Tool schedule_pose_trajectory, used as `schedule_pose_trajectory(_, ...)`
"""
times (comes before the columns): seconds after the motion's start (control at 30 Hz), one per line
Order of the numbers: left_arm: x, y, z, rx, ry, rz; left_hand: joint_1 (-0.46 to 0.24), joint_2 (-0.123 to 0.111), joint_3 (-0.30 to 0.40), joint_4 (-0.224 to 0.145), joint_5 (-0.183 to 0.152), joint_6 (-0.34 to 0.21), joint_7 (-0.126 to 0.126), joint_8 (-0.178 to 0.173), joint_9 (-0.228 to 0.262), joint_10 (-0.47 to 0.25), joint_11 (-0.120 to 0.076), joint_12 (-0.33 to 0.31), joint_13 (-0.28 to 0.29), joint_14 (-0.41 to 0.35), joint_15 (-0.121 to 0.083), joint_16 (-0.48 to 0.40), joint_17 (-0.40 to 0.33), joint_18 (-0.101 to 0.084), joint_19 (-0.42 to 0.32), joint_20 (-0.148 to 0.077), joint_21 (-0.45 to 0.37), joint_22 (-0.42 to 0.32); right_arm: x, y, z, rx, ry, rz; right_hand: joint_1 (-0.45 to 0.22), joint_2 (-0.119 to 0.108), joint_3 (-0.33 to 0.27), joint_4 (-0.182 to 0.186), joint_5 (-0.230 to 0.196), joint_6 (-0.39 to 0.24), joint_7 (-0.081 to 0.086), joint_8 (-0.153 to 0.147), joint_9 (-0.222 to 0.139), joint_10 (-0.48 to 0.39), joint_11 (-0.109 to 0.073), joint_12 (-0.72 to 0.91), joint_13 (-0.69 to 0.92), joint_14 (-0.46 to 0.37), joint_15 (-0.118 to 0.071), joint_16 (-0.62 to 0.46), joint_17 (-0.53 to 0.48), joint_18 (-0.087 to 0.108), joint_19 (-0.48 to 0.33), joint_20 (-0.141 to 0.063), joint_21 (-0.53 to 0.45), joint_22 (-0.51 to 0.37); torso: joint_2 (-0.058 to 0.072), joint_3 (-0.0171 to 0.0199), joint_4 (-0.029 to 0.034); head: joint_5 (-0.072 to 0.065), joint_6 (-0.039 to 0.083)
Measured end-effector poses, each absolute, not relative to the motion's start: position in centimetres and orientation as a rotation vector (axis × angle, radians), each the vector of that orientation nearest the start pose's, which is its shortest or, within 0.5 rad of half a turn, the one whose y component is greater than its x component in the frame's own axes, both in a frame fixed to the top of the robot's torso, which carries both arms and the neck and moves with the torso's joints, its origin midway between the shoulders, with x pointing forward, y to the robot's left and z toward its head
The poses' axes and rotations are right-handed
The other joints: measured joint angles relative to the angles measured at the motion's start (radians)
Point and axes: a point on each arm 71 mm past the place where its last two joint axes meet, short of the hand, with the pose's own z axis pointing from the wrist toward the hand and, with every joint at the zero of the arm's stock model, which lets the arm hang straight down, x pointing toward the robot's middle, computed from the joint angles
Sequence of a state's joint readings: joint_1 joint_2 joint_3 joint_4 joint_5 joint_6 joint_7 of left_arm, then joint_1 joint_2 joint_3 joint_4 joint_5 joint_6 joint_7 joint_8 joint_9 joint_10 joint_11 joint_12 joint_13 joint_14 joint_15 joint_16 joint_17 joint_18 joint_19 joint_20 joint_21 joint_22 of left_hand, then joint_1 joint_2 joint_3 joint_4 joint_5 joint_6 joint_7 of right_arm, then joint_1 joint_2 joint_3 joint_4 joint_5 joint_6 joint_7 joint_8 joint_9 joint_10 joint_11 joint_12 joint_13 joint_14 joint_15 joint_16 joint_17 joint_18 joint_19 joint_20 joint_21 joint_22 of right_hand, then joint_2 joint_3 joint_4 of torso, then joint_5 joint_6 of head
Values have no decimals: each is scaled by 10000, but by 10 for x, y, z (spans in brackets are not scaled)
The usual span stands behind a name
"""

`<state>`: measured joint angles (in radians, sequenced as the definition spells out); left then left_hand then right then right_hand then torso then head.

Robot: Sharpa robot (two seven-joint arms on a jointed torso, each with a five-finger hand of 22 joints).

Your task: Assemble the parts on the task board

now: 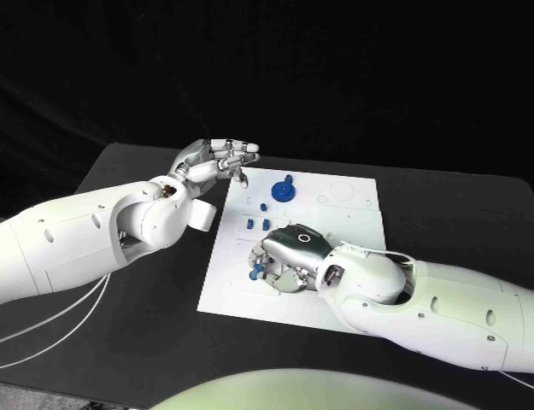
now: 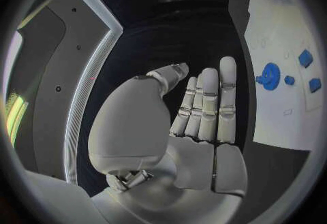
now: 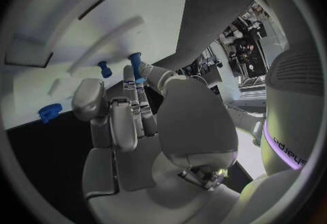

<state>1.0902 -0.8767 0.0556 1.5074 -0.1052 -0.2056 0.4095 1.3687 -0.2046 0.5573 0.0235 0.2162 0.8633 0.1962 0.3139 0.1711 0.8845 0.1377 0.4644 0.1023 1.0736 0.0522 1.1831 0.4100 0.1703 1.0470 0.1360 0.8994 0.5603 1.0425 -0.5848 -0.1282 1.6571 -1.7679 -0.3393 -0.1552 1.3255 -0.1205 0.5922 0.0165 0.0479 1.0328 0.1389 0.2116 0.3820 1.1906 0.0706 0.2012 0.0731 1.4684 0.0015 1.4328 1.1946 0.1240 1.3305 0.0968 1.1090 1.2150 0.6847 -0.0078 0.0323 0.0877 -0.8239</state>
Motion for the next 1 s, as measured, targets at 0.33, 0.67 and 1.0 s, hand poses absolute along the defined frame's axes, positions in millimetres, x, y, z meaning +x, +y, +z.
schedule_pose_trajectory(0.33,483,226,-194,-10563,14329,-16090,0,0,0,0,0,0,0,0,2,0,0,0,-1,0,0,0,0,0,0,0,0,0,373,-29,-251,-6050,16225,9133,-370,-367,-30,31,93,-172,156,-14,16,-30,87,-121,14,0,0,12,13,0,-39,39,-63,-1,-5,-7,5,-13,4)
schedule_pose_trajectory(0.67,483,226,-194,-10571,14350,-16077,0,0,0,0,0,0,0,-1,7,1,0,40,8,1,0,0,-9,0,0,0,0,1,372,-35,-256,-6076,16362,8956,-686,-683,-112,114,161,-1382,265,-785,-313,-453,228,-334,-1,0,76,70,55,-1,-145,146,-233,-77,-12,-7,-3,-55,23)
schedule_pose_trajectory(1.0,483,228,-194,-10592,14370,-16030,0,0,1,0,0,0,0,-1,6,-36,-37,40,7,1,0,0,-9,0,0,0,0,-10,371,-58,-239,-4967,15554,9345,-843,-917,-435,345,182,-3006,155,-1464,-734,-548,133,-256,102,0,76,-16,-322,-15,-48,133,-104,98,-14,6,-19,-192,116)
